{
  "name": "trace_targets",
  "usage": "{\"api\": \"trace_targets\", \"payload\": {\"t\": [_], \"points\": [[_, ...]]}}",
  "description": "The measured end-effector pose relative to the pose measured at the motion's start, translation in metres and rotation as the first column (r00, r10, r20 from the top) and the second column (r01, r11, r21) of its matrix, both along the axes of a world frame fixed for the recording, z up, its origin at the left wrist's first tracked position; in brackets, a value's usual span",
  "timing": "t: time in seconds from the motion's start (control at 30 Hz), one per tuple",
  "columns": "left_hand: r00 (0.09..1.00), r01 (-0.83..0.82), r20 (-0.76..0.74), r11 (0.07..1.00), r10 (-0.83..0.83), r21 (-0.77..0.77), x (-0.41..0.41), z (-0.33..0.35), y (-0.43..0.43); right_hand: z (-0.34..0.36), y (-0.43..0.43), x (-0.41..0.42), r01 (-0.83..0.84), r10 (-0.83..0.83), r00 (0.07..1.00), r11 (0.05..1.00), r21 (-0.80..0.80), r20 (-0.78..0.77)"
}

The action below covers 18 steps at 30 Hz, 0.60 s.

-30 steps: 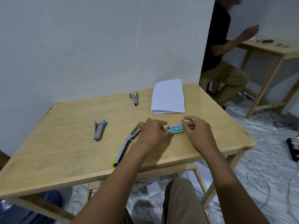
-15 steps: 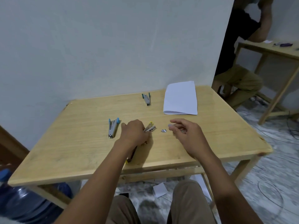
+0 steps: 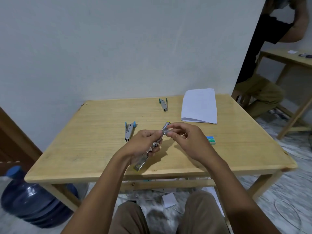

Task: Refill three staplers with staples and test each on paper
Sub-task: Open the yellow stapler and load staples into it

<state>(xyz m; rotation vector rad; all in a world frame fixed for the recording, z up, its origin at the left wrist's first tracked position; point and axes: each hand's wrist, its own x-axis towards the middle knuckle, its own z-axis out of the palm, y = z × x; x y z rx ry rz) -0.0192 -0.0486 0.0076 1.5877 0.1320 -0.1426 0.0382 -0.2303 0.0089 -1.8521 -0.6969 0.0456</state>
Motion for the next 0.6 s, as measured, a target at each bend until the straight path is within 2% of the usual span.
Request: {"api": "trace_targets", "payload": {"t": [0.2, 0.37, 0.6], "points": [[0.998, 0.048, -0.031, 0.981, -0.055, -0.186, -0.009, 0.001, 0.002, 0.008, 0.002, 0.004, -0.021, 0.051, 0.990, 0.975, -0.222, 0.131], [0.996, 0.075, -0.036, 0.974, -0.085, -0.213, -0.013, 0.000, 0.002, 0.015, 0.002, 0.005, -0.024, 0.105, 0.975, 0.926, -0.376, 0.196], [0.992, 0.108, -0.048, 0.973, -0.120, -0.206, -0.013, -0.002, 0.004, 0.029, 0.002, 0.009, -0.098, 0.199, 0.967, 0.869, -0.486, 0.160]]}}
